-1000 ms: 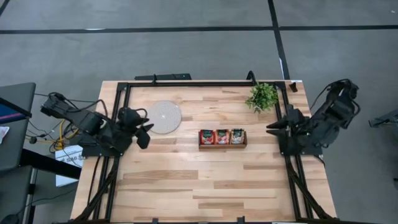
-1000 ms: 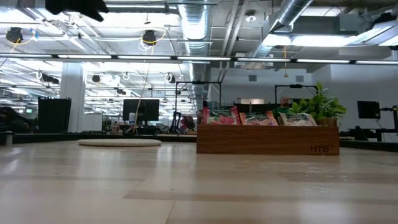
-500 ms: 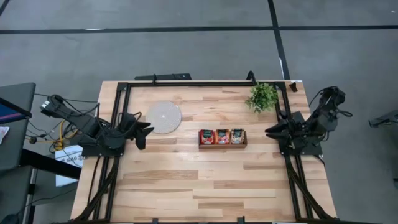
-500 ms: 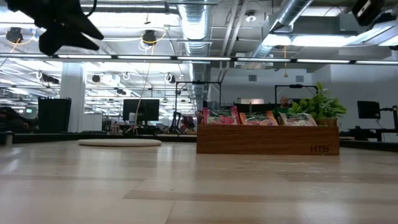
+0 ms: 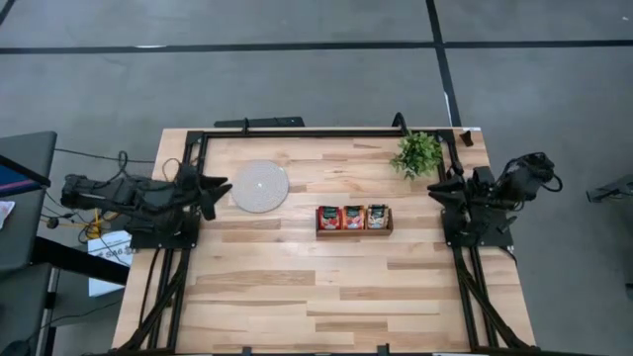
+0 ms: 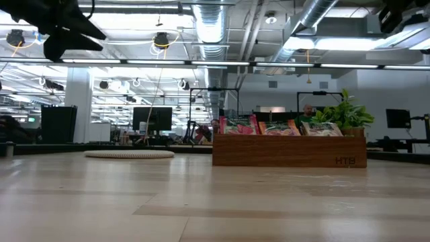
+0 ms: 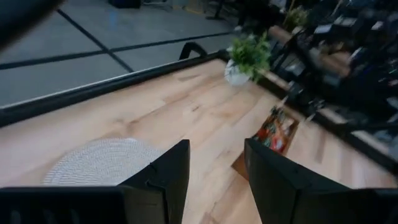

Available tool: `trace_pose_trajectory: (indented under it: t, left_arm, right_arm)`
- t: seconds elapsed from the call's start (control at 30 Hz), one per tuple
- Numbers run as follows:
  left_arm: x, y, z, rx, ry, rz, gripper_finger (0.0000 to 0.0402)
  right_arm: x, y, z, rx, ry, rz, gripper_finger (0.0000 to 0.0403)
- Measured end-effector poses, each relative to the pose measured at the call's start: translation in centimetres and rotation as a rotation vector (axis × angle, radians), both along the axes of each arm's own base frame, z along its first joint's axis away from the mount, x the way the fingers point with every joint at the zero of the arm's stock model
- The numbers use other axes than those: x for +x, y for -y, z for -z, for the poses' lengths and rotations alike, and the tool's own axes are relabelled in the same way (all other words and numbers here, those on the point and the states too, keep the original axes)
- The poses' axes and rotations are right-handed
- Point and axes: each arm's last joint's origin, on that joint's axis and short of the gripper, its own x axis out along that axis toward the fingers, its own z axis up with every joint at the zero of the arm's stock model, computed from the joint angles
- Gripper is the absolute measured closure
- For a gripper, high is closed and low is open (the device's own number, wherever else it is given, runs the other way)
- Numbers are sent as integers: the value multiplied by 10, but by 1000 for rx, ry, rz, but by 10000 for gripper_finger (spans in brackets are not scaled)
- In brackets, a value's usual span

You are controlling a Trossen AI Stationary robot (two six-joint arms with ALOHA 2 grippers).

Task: Pick & Place Tea
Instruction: Return to Home Position

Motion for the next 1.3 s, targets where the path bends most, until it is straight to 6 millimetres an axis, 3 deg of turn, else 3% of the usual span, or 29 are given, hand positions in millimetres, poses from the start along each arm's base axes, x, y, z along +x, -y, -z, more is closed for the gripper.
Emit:
trace_pose_trajectory:
  t: [0.17, 0.3, 0.5, 0.93, 1.3]
  left_arm:
    - [-11, -2, 18, -30, 58, 36, 257]
    - [-5, 0, 41, -58, 96, 73, 257]
    - [1, 2, 60, -62, 86, 67, 257]
    - [2, 2, 78, -98, 20, 45, 257]
    - [2, 3, 80, -157, 24, 62, 257]
  right_arm:
    - [0, 0, 6, 10, -3, -40, 327]
    - [11, -4, 28, 38, -9, -18, 327]
    - [18, -8, 49, 63, 50, -61, 327]
    - [29, -13, 82, 118, -57, -141, 327]
    - [30, -13, 81, 20, -43, -261, 327]
